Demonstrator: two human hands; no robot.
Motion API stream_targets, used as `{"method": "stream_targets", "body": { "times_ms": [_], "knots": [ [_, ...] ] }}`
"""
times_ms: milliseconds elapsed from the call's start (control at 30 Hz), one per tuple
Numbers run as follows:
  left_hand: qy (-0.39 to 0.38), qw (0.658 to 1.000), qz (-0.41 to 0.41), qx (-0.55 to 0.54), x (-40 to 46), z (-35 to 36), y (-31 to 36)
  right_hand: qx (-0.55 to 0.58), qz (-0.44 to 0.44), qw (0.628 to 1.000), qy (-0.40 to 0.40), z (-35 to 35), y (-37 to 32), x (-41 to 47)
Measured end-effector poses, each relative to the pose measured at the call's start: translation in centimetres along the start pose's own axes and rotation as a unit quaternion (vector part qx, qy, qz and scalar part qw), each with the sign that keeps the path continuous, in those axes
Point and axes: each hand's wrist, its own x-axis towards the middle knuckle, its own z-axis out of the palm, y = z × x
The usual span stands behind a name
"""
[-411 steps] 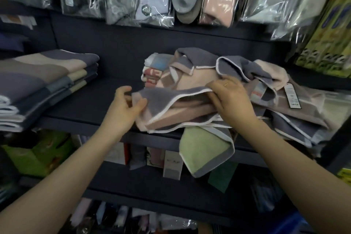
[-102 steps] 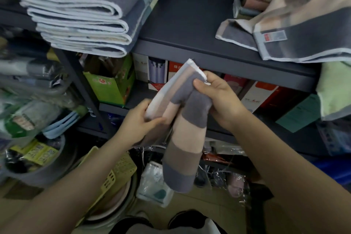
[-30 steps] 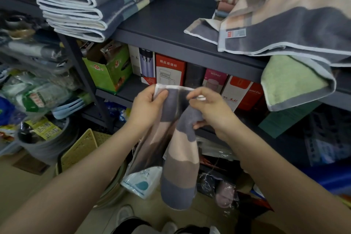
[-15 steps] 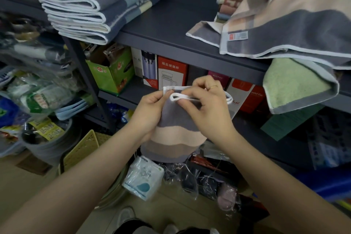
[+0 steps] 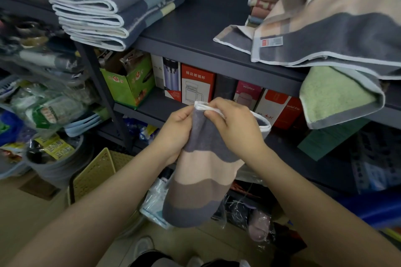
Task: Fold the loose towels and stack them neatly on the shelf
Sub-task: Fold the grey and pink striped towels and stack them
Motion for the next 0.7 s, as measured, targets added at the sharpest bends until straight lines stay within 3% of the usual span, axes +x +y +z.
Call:
{"method": "stream_targets", "body": {
  "times_ms": [267,400,500,700],
  "knots": [
    [-0.019,1.0,-0.011,-0.019,0.1,-0.9,0.3,0.005,0.001,0.999,0.036,-0.4,0.0,-0.4],
    [-0.047,0.991,0.087,0.088,0.0,-1.2,0.7,0.045,0.019,0.998,0.049,-0.6,0.1,-0.2],
    [-0.033,0.988,0.105,0.106,0.3,-1.7,0.8,0.084,0.028,0.995,0.044,-1.0,0.5,0.2],
    [0.08,0.985,0.106,0.109,2.0,-3.7,1.1,-0.097,-0.05,0.993,-0.04,-1.0,2.2,-0.8]
  ]
}}
